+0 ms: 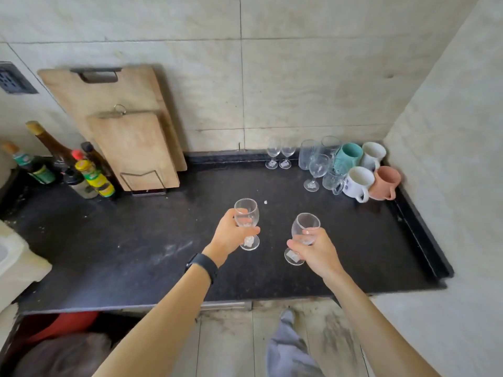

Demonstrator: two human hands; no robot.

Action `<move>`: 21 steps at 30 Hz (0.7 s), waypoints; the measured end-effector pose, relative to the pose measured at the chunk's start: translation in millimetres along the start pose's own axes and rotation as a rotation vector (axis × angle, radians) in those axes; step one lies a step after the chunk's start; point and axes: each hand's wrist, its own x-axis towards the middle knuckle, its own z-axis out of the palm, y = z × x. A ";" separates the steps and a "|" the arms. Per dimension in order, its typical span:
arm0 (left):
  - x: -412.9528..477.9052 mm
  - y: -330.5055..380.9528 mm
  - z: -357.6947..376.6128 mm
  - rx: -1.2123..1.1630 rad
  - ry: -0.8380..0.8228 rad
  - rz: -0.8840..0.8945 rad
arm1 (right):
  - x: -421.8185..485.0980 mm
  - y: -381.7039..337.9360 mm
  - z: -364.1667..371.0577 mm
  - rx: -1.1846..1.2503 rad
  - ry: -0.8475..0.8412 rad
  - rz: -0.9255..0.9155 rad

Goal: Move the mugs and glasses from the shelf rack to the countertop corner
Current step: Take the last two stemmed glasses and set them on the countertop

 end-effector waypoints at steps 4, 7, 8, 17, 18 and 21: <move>51.9 4.4 29.8 0.016 0.057 -0.074 | 73.5 -6.3 -9.1 -0.049 -0.007 0.019; 87.9 10.3 47.4 0.042 0.076 -0.106 | 123.2 -13.5 -13.0 -0.062 -0.025 0.041; 100.3 12.5 52.3 0.058 0.079 -0.112 | 137.8 -15.4 -13.7 -0.060 -0.028 0.044; 224.7 38.4 79.6 0.149 0.152 -0.067 | 259.4 -18.6 2.4 -0.083 0.053 0.003; 237.2 39.0 82.3 0.158 0.159 -0.058 | 271.1 -18.7 5.6 -0.073 0.063 0.010; 269.6 38.2 89.2 0.200 0.152 -0.045 | 302.6 -19.1 12.1 -0.058 0.104 0.014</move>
